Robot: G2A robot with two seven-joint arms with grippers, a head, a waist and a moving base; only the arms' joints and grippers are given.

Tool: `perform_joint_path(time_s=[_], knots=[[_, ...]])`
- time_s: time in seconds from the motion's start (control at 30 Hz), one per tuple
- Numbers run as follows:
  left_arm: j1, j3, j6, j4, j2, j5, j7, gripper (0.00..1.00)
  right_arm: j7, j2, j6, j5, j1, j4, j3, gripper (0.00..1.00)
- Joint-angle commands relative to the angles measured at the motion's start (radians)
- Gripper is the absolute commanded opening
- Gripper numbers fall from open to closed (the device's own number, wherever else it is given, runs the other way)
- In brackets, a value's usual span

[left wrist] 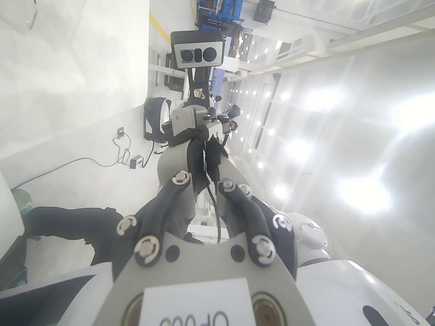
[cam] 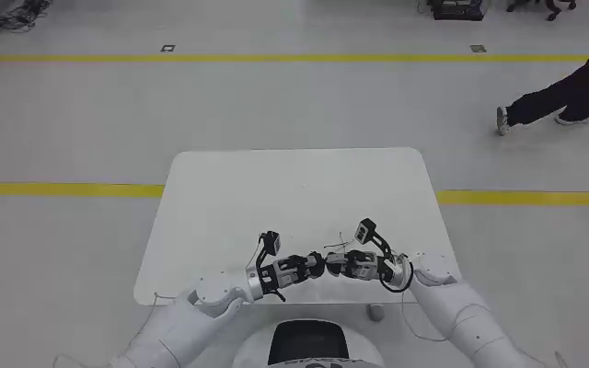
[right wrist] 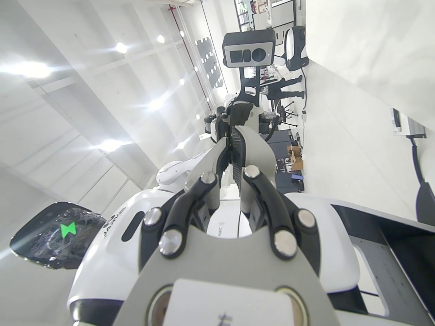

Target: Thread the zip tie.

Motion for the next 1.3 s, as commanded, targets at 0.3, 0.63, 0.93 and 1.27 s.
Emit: perform_joint_path(time_s=[0.3,0.63,0.93,1.27], knots=[[-0.001,0.004,0.000,0.002,0.000,-0.001,-0.001,0.00,-0.003,0.000,-0.001,0.001,-0.001,0.000,0.000,0.00],[-0.003,0.007,-0.005,0.002,0.000,0.009,0.002,0.00,0.001,0.000,0.001,0.002,0.000,0.004,0.000,0.25],[-0.001,0.000,-0.031,0.001,0.004,0.046,0.013,0.00,-0.012,0.002,-0.006,0.021,-0.010,0.004,0.017,1.00],[0.000,-0.007,-0.078,0.007,0.008,0.085,0.017,0.00,-0.038,0.004,-0.011,0.039,-0.019,0.004,0.033,1.00]])
